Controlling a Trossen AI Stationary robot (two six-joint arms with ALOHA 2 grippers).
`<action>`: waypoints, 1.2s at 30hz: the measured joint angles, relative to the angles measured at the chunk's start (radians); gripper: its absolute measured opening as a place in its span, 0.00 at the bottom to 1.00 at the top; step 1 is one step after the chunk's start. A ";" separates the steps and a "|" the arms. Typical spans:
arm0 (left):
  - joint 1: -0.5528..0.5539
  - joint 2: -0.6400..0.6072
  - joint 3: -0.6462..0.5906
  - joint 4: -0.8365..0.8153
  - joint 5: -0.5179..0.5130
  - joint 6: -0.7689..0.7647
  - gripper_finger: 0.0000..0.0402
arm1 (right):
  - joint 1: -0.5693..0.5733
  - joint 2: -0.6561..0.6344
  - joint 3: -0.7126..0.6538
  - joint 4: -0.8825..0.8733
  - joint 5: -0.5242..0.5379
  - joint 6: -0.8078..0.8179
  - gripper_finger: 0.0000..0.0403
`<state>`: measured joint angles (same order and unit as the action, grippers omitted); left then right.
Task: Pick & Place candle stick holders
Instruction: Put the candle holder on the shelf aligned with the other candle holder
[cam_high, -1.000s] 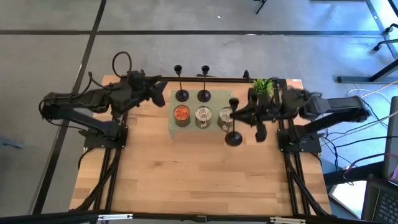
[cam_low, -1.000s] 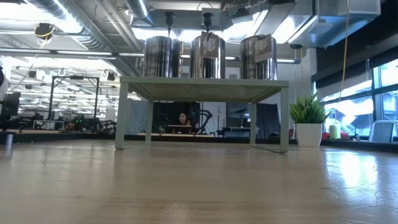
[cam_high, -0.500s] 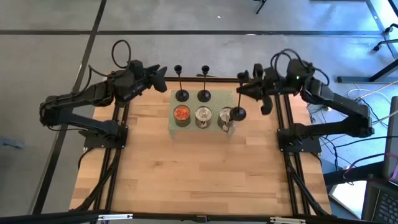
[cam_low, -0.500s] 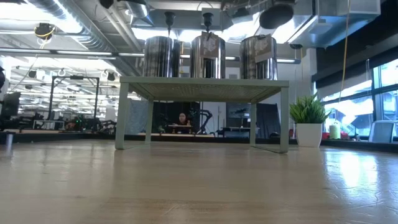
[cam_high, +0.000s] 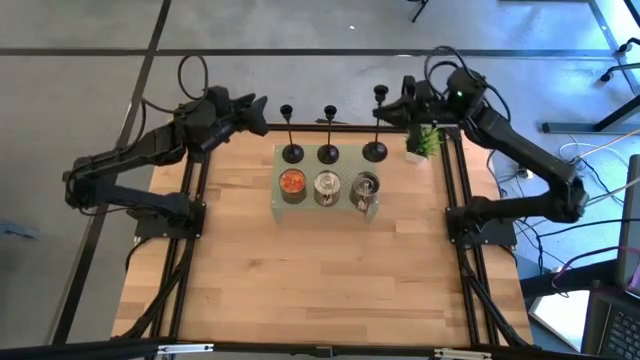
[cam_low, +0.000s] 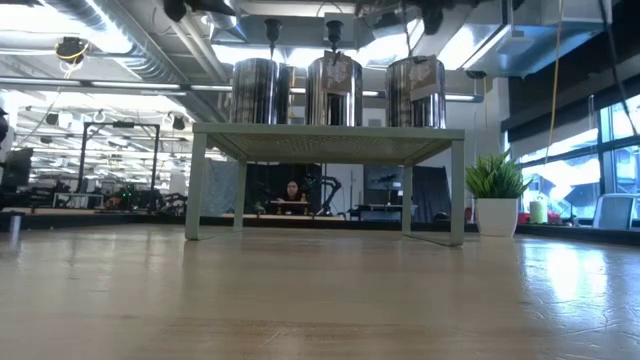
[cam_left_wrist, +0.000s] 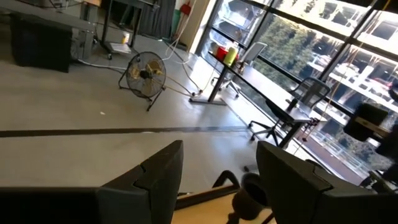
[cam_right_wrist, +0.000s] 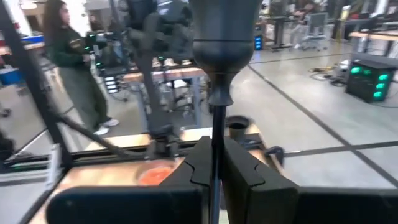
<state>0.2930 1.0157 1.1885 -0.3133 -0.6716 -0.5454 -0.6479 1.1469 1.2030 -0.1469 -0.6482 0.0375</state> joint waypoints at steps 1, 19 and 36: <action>0.011 0.000 0.000 -0.002 0.014 0.000 0.50 | -0.014 0.017 0.000 0.020 -0.001 -0.001 0.04; 0.152 0.019 0.000 -0.007 0.107 0.157 0.50 | -0.099 0.144 -0.035 0.233 -0.036 -0.090 0.04; 0.163 0.039 0.000 -0.030 0.115 0.211 0.50 | -0.012 0.046 -0.278 0.378 0.155 -0.037 0.04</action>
<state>0.4564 1.0549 1.1885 -0.3433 -0.5567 -0.3344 -0.6598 1.1924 0.9249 0.2311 -0.4933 0.0008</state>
